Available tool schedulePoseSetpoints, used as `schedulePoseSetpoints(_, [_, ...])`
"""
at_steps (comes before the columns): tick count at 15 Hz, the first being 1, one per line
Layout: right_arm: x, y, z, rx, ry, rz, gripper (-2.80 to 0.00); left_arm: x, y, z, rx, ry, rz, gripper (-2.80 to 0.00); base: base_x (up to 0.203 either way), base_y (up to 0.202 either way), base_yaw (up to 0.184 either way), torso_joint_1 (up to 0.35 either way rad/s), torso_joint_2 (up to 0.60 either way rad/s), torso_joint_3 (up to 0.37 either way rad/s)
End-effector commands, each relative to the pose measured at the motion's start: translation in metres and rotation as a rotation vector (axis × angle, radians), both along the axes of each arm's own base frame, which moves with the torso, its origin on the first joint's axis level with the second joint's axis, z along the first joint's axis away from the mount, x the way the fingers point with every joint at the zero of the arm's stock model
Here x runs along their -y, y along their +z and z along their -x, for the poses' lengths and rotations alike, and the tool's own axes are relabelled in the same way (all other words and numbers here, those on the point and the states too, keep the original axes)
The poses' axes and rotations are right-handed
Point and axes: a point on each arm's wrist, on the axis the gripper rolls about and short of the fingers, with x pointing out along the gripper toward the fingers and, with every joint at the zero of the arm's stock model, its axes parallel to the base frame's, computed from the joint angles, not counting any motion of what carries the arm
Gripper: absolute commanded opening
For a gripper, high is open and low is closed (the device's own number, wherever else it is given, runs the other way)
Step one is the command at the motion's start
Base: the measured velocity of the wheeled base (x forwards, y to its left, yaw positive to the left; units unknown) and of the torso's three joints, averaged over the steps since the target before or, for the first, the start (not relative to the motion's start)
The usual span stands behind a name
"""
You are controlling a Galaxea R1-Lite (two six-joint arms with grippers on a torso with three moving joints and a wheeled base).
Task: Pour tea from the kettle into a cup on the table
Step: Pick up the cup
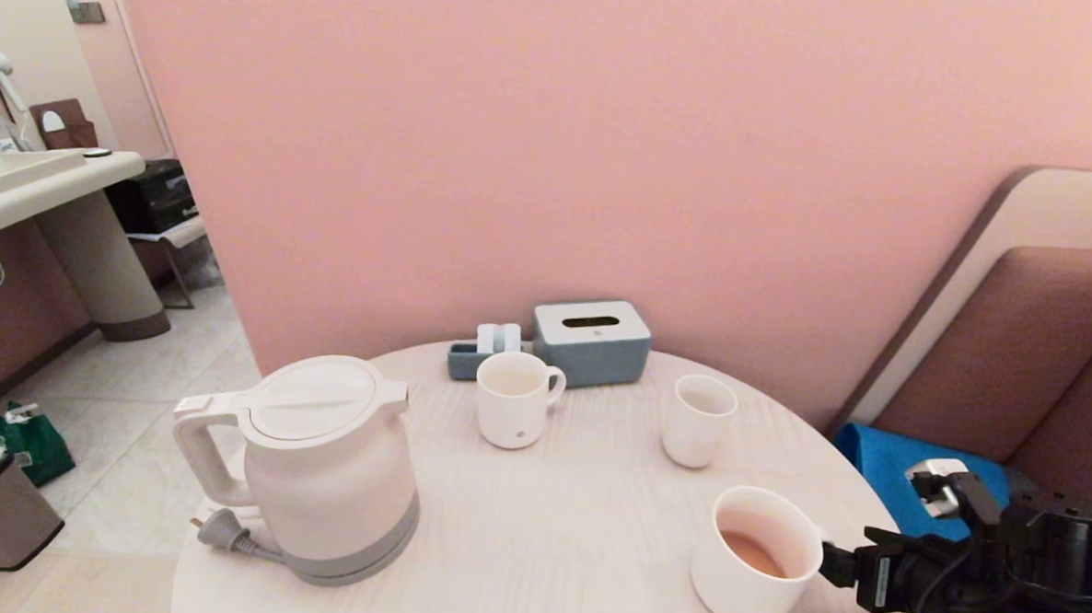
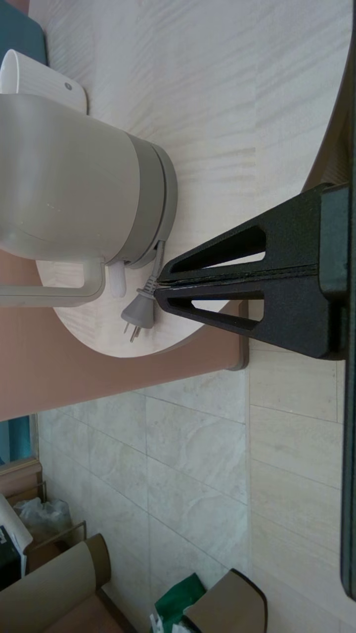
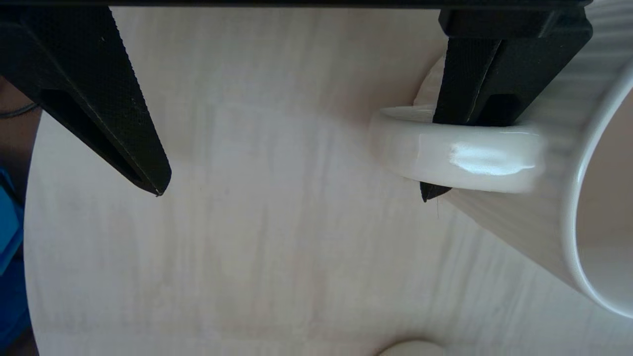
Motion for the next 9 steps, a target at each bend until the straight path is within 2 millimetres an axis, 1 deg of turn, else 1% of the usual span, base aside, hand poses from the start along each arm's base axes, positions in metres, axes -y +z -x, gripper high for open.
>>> schedulePoseSetpoints(1, [-0.0006, -0.0059, -0.0029, -0.012, 0.003, 0.0, 0.0, 0.0, 0.0, -0.0001, -0.002, 0.001, 0.0, -2.8, 0.0, 0.0, 0.0, 0.0, 0.0, 0.0])
schedulePoseSetpoints(4, [-0.0014, -0.0106, -0.0027, -0.013, 0.007, -0.001, 0.0, 0.0, 0.0, -0.0001, -0.002, 0.001, 0.0, -2.8, 0.0, 0.0, 0.0, 0.0, 0.0, 0.0])
schedulePoseSetpoints(9, [-0.0045, -0.0104, -0.0018, 0.008, 0.021, -0.002, 0.0, 0.0, 0.0, -0.0001, -0.002, 0.001, 0.0, -2.8, 0.0, 0.0, 0.0, 0.0, 0.0, 0.0])
